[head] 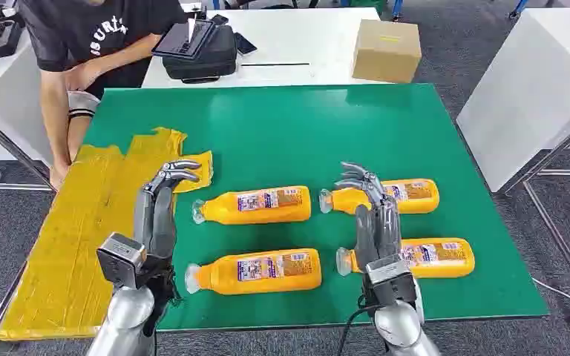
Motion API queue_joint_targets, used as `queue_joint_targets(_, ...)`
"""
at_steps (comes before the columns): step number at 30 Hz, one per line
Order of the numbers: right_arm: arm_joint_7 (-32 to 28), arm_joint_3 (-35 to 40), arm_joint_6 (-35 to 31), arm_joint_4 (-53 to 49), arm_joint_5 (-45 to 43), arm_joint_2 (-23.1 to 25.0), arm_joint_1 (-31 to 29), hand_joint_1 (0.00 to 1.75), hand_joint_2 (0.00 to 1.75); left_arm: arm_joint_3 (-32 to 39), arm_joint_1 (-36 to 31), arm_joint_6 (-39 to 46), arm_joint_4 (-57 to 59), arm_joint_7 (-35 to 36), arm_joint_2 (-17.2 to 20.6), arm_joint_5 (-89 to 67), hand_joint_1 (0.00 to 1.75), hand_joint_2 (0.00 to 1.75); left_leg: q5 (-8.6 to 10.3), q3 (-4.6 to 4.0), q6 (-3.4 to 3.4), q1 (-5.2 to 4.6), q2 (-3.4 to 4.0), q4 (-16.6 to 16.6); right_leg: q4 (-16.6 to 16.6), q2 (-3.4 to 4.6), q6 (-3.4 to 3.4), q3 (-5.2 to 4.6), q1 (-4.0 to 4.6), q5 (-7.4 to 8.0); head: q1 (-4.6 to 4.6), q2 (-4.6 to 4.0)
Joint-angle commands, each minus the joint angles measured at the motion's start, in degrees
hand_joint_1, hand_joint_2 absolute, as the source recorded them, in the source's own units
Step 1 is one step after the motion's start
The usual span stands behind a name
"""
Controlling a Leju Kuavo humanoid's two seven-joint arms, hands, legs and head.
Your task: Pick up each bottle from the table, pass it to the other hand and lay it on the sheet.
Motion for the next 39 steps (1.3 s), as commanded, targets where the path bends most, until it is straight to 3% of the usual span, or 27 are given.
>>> queue_joint_targets(1, -3.71, -5.03, 0.54, 6.84, 0.99, 3.39, 10.37, 1.75, 0.00, 5.24, 7.38, 3.52, 14.43, -7.51, -0.11, 2.09, 1.75, 0.00, -0.02, 0.10, -0.06, 0.02, 0.08, -0.03, -0.05, -0.01, -0.22, 0.10, 0.05, 0.00, 0.02, 0.00)
queue_joint_targets(14, -2.12, -5.45, 1.75, 5.19, 1.80, 3.64, 9.88, 1.75, 0.00, 5.44, 6.95, 2.57, 11.56, -5.18, -0.66, 0.82, 1.75, 0.00, -0.08, 0.26, -0.05, 0.03, 0.05, -0.14, -0.19, -0.05, -0.27, 0.27, 0.07, -0.04, 0.02, 0.00)
queue_joint_targets(15, -2.03, -5.47, 1.77, 5.04, 1.97, 3.60, 10.00, 1.68, 0.00, 5.49, 6.96, 2.60, 11.54, -5.02, -0.72, 0.71, 1.75, 0.00, -0.04, 0.25, -0.04, 0.02, 0.03, -0.15, -0.20, -0.06, -0.21, 0.26, 0.05, -0.02, 0.00, 0.00)
queue_joint_targets(16, -1.90, -5.60, 1.63, 4.82, 2.18, 3.65, 10.21, 0.19, 0.00, 5.59, 6.95, 2.78, 11.55, -4.61, -0.79, 0.50, 1.26, 0.00, -0.03, 0.15, -0.02, 0.00, 0.00, -0.11, -0.14, -0.07, -0.16, 0.17, 0.03, -0.01, 0.02, 0.00)
queue_joint_targets(17, -1.78, -5.68, 1.25, 4.67, 2.52, 3.72, 10.32, 0.00, 0.00, 5.65, 6.93, 3.00, 11.56, -4.37, -0.88, 0.31, 0.00, 0.00, -0.03, 0.21, -0.04, 0.01, -0.01, -0.14, -0.19, -0.11, -0.24, 0.24, 0.05, -0.02, 0.02, 0.00)
queue_joint_targets(24, -0.58, -5.65, -1.89, 3.42, 5.93, 4.03, 8.99, 0.00, 0.00, 5.58, 6.08, 3.73, 11.97, -3.45, -1.22, -0.67, 0.00, 0.00, -0.03, 0.09, -0.02, 0.00, 0.00, -0.07, -0.12, -0.08, -0.17, 0.10, 0.03, 0.00, 0.02, 0.00)
queue_joint_targets(39, 0.09, -3.75, -10.46, -0.56, 15.10, -1.39, 8.15, 0.00, 0.00, 5.47, 6.41, 4.98, 12.10, -3.59, -1.05, -2.33, 0.00, 0.00, -0.04, 0.09, -0.01, -0.03, 0.01, -0.05, -0.11, -0.07, -0.17, 0.10, 0.01, -0.01, 0.02, 0.00)
